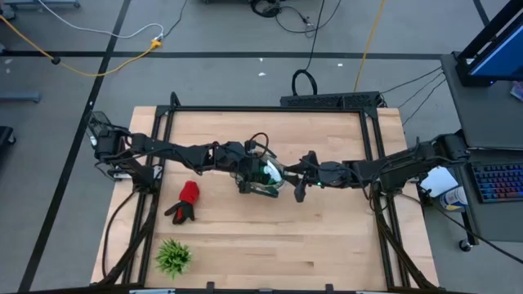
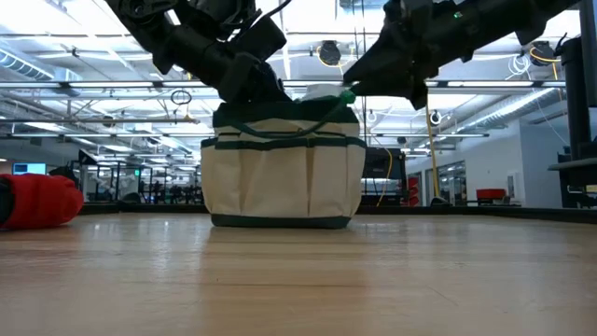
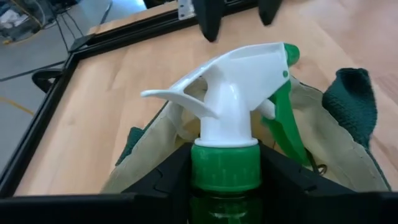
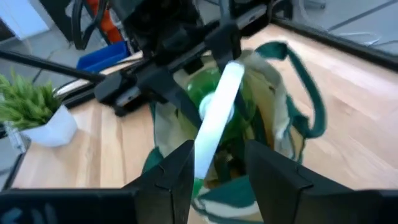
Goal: Pick & Place Garden tools in Gardening bag
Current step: Put the green spray bottle into the gardening bag
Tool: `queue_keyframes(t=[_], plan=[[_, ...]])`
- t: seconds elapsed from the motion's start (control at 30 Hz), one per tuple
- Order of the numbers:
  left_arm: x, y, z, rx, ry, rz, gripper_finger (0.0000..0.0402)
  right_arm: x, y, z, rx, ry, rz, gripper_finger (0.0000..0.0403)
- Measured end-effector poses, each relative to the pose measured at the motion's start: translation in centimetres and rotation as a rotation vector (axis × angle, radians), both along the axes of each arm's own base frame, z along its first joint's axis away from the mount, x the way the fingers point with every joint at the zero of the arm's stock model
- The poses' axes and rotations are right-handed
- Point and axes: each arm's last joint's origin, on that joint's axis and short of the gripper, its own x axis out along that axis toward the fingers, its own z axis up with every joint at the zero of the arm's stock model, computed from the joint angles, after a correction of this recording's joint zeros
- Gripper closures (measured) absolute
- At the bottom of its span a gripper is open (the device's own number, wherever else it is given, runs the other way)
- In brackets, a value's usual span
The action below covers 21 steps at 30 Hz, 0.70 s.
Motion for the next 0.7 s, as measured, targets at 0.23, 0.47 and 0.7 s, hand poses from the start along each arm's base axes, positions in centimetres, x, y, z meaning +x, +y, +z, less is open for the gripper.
queue_keyframes(t=[0.23,0.47,0.7], plan=[[-0.3,0.1,-0.4,-0.011,0.046,-0.014,0.0231,0.0,-0.1,0.0,-0.021,0.002,-0.010,0.0266],[-0.3,0.6,-0.4,0.032,0.055,0.023,0.0188,0.2,0.0,0.0,-0.114,0.007,0.023,0.0270],[-0.5,0.7,0.8,0.108,0.028,0.050,0.0185,0.6,0.0,-0.7,-0.564,0.141,0.196,0.0271]])
